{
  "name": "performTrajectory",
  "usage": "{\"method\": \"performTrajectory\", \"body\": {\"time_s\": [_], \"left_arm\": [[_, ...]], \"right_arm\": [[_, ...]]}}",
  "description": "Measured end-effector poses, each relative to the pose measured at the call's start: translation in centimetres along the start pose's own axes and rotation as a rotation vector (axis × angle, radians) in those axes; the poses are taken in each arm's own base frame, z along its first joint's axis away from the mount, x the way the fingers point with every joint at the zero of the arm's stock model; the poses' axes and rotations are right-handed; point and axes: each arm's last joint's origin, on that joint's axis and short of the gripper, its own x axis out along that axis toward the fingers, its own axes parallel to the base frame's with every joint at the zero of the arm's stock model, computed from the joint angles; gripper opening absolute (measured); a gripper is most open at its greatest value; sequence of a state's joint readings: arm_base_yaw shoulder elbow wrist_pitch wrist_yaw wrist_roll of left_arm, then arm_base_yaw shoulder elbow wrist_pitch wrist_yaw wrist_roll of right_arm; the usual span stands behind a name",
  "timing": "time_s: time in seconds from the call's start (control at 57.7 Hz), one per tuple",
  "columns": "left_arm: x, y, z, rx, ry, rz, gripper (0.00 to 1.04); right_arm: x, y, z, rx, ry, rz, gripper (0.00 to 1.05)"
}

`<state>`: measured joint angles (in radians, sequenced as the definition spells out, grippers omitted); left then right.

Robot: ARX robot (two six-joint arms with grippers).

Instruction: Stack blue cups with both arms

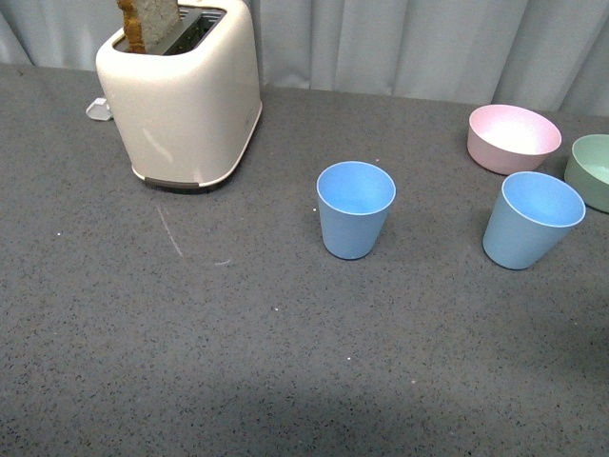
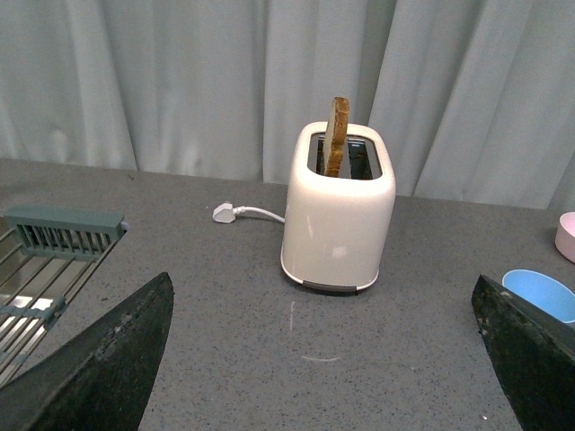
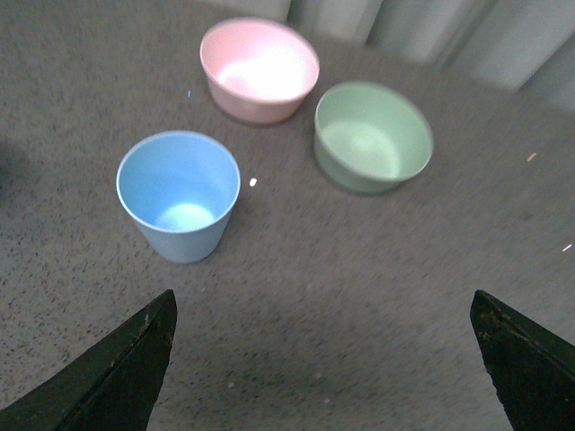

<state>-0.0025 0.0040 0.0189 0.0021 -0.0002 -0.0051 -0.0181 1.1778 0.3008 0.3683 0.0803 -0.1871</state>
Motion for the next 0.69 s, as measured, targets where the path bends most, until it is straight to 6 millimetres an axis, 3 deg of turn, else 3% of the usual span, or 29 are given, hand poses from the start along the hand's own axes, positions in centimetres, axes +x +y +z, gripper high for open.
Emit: {"method": "performTrajectory", "body": {"time_s": [0.104,0.277,0.52,0.693], "left_arm": [[0.0,0.0,0.0,0.0,0.0,0.0,0.98],[0.0,0.0,0.0,0.0,0.0,0.0,0.98],[0.0,0.0,0.0,0.0,0.0,0.0,0.98],[0.0,0.0,0.0,0.0,0.0,0.0,0.98]], "right_arm": [[3.5,0.3,0.1,0.088,0.127,0.048,0.95],[7.7,0.7,0.9,0.196,0.253,0.079,0.95],[12.1,1.4,2.7,0.305,0.336,0.081,0.95],[13.9,1.9,2.8,0.372,0.411,0.071,0.95]]}}
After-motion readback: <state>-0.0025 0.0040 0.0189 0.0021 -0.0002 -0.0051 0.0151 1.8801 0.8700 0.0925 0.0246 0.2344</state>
